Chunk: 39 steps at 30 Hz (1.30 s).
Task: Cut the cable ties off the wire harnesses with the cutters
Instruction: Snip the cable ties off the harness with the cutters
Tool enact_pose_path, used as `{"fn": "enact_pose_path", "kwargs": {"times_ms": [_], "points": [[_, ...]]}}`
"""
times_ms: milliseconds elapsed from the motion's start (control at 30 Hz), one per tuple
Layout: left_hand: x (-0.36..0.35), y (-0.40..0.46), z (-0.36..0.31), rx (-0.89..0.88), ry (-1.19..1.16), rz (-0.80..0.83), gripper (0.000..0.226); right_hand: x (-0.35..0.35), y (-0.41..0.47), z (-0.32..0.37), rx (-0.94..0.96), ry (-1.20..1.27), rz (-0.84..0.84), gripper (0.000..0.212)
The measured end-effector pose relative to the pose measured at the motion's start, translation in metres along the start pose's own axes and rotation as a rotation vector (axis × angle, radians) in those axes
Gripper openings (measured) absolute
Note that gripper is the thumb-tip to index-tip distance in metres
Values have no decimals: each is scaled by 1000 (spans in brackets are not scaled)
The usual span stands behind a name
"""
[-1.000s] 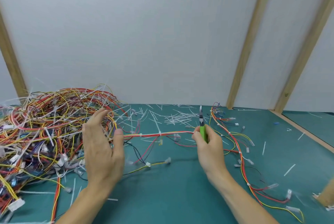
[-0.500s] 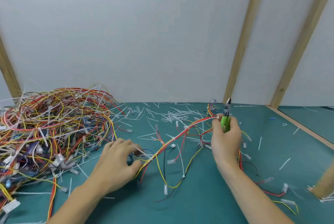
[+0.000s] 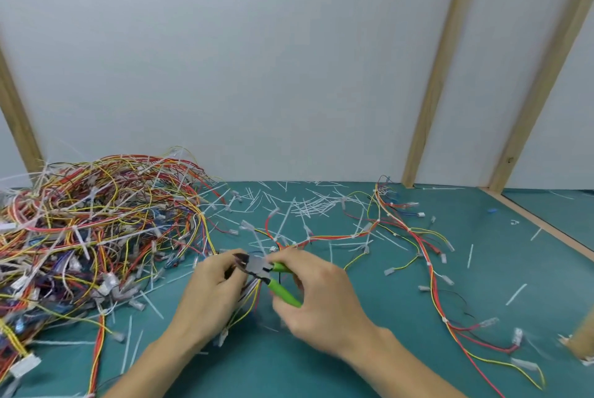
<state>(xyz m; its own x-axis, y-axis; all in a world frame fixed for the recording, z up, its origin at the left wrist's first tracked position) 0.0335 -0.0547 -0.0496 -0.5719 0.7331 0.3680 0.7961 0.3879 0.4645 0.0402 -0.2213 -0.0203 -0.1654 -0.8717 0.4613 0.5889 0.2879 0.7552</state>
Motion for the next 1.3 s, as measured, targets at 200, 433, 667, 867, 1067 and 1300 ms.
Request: {"fn": "enact_pose_path", "kwargs": {"times_ms": [200,433,667,867,1067,1300], "points": [[-5,1,-7,140,-336,82,12,14,9,-25,-58,-185,-77,32],[-10,-2,-11,121,-411,161,25,15,7,-35,-137,-119,-67,27],[10,0,-23,-12,-289,-139,24,22,10,-48,-276,-78,-176,27],[10,-5,-36,-160,-178,-144,18,10,5,-63,-459,173,-21,23],[4,0,-18,39,-347,-62,7,-4,-5,-54,-480,219,86,17],[5,5,7,155,-284,-102,23,17,4,-49,-412,174,-203,23]]}}
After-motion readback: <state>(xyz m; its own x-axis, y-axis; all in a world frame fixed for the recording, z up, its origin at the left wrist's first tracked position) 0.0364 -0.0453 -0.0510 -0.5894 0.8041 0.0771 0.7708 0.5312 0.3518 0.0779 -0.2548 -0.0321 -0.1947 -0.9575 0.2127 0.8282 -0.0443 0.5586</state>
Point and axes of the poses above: each hand's wrist, its own y-axis towards the middle knuckle, its own x-axis out of the back of the hand, z = x × y, the point moved 7 cm from there along y, towards the middle knuckle, and after that the axes turned 15 degrees about -z, right-handed, at the moved point
